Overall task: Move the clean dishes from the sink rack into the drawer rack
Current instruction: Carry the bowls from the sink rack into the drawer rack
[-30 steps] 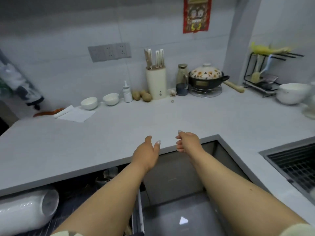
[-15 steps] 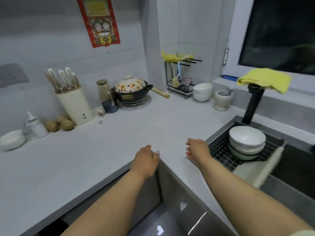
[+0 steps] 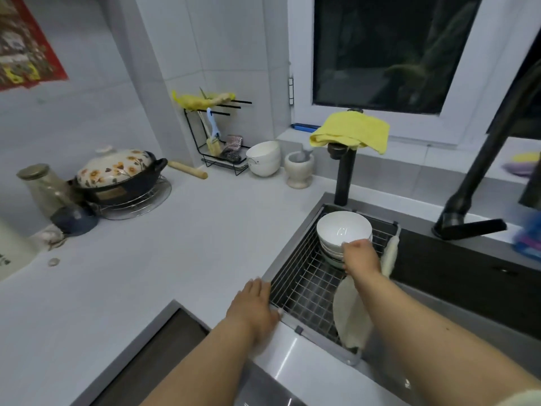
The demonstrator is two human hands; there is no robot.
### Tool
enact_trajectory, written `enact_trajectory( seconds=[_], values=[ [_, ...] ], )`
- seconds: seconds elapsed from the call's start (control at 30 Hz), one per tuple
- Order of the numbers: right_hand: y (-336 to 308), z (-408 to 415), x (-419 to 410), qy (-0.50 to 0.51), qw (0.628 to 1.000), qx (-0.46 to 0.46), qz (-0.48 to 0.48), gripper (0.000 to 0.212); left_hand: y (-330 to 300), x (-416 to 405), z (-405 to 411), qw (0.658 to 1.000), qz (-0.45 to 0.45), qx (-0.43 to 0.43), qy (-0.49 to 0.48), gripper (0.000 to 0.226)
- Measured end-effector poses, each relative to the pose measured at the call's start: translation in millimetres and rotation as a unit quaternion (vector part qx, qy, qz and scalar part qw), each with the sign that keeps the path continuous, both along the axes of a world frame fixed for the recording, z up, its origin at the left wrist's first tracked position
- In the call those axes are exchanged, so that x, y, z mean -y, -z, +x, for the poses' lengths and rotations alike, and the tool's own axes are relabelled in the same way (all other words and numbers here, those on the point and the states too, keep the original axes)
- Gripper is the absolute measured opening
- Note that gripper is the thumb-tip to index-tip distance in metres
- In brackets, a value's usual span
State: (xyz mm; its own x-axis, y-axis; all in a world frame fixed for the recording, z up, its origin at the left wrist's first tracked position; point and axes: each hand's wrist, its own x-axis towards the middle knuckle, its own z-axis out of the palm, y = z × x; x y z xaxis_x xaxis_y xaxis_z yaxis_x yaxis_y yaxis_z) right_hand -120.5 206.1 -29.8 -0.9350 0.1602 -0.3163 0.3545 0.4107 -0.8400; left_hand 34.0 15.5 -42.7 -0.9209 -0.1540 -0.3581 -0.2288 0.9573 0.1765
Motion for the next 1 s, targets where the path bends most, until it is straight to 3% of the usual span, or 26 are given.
enact_trajectory(
  seconds=[0.23, 0.4, 0.53, 0.7, 0.9, 1.0],
  values=[
    [7, -29, -11, -0.068, 0.993, 0.033, 0.093, 0.048, 0, -8, -32, 0.994, -0.039, 0.098, 0.022, 0.105],
    [18, -41, -7, -0.141, 0.981, 0.077, 0.109, 0.027, 0, -12, -37, 0.991, -0.057, 0.12, 0.018, 0.106],
    [13, -43, -2, -0.139, 0.977, 0.042, 0.157, 0.022, -2, -13, -37, 0.989, -0.064, 0.128, 0.021, 0.105],
    [5, -41, -1, -0.072, 0.989, -0.01, 0.132, 0.01, 0, -11, -37, 0.99, -0.064, 0.126, 0.024, 0.105],
    [-13, -21, -3, -0.064, 0.991, -0.08, 0.09, 0.029, 3, -6, -33, 0.995, -0.045, 0.092, 0.023, 0.1],
    [-29, -3, 3, -0.068, 0.987, -0.121, 0.075, 0.034, -3, 2, -36, 0.998, 0.04, 0.047, -0.019, 0.091]
  ],
)
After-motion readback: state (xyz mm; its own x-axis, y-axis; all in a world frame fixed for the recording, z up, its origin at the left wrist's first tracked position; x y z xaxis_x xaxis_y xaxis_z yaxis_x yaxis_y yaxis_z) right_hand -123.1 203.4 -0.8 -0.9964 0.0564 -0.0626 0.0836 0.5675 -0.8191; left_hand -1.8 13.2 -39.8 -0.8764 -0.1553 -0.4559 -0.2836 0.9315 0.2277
